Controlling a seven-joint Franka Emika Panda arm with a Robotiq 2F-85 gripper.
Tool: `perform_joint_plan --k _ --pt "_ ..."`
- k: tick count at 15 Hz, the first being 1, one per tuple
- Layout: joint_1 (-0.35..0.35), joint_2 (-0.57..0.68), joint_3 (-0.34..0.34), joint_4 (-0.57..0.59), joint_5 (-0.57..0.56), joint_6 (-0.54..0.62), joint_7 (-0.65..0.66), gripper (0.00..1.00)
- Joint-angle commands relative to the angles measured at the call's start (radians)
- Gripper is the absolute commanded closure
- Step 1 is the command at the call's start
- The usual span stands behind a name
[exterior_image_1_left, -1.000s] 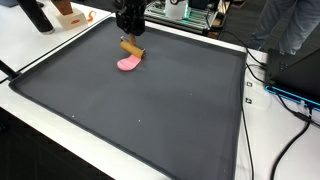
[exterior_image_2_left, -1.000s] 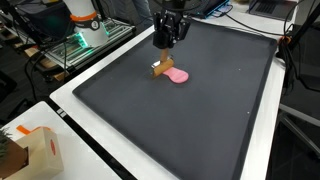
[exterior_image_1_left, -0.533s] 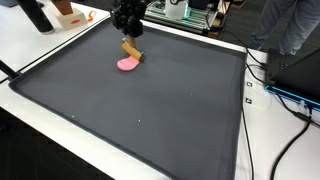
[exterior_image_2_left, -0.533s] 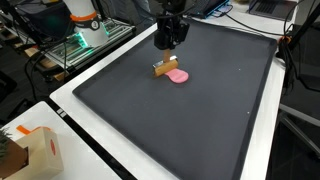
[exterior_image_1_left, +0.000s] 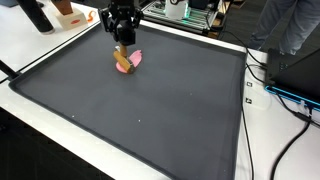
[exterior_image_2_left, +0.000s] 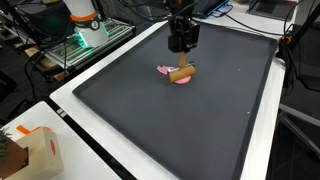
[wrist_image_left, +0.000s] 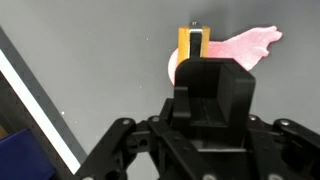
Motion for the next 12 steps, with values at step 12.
perform_joint_plan --k 12 --pt "-0.004 0.017 0.016 0.034 0.023 -0.266 -0.207 0.76"
